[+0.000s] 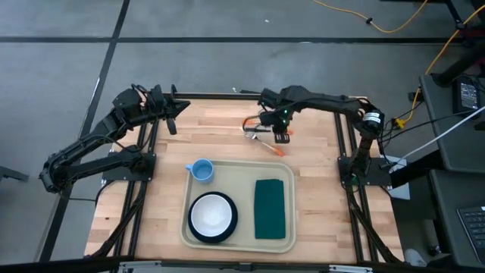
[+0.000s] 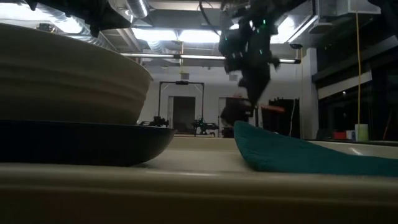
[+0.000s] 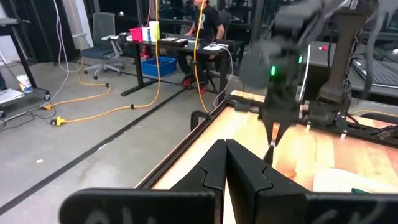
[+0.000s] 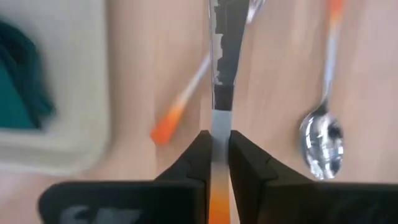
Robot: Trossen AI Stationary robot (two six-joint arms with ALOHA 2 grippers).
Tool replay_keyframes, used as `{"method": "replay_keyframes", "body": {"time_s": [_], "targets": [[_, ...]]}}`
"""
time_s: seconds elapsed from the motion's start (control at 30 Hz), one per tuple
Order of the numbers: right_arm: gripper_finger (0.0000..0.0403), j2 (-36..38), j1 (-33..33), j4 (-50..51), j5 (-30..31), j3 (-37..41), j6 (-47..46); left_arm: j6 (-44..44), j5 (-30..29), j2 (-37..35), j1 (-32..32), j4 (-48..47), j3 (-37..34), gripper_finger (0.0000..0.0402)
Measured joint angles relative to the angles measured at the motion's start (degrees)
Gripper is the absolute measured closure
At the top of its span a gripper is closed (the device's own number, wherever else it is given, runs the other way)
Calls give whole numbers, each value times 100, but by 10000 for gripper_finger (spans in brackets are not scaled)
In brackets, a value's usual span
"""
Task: Set up tray
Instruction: Put the orange knife on top of the green napkin on the gray tray
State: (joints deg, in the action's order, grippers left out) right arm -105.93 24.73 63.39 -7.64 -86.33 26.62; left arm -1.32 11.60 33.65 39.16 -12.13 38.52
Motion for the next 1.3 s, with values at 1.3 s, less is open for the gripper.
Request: {"method": "replay_keyframes", "body": {"time_s": [1.3], "targets": [[362, 744, -4290, 379, 2173, -1313, -9817, 962, -5, -474, 0, 444, 0, 398]]}}
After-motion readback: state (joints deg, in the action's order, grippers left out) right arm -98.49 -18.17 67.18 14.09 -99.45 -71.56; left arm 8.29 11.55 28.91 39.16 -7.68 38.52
